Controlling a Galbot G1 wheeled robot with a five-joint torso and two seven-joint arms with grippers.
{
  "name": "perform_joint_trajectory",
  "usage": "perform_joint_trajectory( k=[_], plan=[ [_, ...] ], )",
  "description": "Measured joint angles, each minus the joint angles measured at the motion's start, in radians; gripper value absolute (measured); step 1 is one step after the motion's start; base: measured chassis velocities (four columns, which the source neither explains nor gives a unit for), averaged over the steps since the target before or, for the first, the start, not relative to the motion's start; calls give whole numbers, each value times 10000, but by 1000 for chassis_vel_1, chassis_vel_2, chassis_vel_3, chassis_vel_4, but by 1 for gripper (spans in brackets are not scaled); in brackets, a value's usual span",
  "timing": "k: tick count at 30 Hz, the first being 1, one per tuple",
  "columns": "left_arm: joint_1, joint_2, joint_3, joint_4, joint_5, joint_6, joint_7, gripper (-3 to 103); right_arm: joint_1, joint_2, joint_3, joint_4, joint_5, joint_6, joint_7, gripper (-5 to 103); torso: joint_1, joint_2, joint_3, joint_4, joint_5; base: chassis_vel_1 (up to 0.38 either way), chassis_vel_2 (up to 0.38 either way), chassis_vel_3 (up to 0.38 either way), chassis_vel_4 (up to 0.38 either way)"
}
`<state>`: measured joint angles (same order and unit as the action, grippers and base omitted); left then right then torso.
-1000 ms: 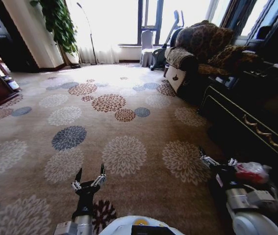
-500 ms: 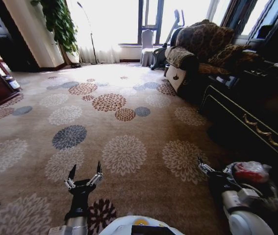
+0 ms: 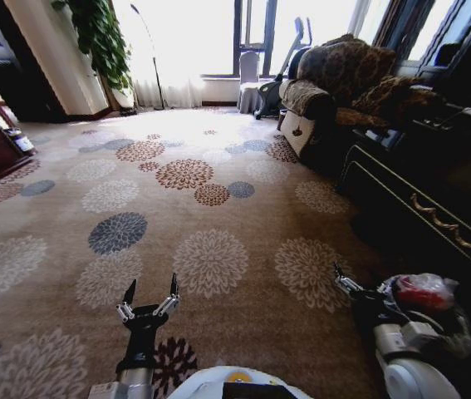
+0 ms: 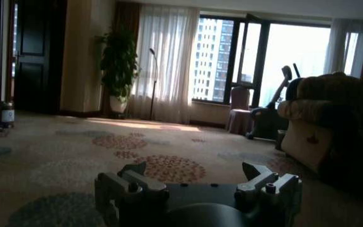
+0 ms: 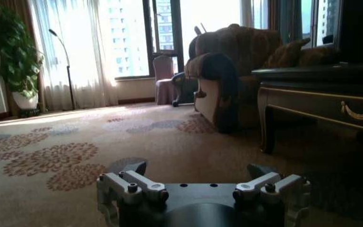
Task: Pick up the trash from the ground and place it into the trash bin.
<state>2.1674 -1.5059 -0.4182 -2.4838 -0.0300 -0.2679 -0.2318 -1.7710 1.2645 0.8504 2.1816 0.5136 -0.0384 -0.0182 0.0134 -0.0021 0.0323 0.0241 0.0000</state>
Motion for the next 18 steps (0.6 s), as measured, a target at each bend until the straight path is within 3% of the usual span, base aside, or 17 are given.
perform_joint_trajectory(
  k=[18],
  plan=[
    [-2, 0, 0, 12, -6, -3, 5, 100, -6, -3, 8, 17, -1, 9, 0, 100, 0, -2, 0, 0, 0, 0, 0, 0, 0]
  ],
)
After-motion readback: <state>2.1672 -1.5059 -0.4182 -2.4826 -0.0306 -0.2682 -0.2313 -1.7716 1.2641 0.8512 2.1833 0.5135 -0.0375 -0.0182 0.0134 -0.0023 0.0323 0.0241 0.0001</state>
